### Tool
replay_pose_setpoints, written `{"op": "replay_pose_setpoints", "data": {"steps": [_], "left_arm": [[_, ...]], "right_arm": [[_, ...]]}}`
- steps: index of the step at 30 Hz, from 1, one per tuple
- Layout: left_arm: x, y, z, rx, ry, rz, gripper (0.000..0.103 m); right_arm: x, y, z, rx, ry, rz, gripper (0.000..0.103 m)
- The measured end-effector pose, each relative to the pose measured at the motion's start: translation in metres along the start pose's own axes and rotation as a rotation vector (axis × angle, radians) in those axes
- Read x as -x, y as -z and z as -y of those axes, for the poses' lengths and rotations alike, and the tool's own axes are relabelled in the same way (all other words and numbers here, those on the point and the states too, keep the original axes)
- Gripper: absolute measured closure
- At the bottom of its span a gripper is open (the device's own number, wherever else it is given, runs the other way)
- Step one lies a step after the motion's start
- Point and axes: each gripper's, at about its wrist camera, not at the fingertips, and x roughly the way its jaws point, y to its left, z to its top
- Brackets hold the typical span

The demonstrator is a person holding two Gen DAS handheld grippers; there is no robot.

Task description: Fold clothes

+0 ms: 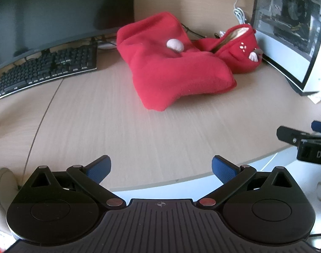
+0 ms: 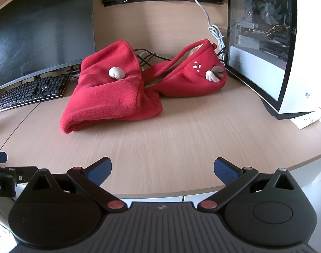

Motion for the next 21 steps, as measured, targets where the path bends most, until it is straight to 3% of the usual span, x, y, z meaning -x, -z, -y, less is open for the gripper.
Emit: {"op": "replay_pose_setpoints", "data": {"steps": [12,21], "left_arm": [[0.002,-0.032,-0.005,0.023,0.022,0.036,0.0],[-0.045,-0.068,0.032,-0.059,-0.016,0.035,0.0]], "right_arm": [[-0.003,-0.031,0.016,-0.018,0.018,0.003,0.0],[-0.064,-0.071,0.049,-0.032,-0.047,0.008,0.0]]}}
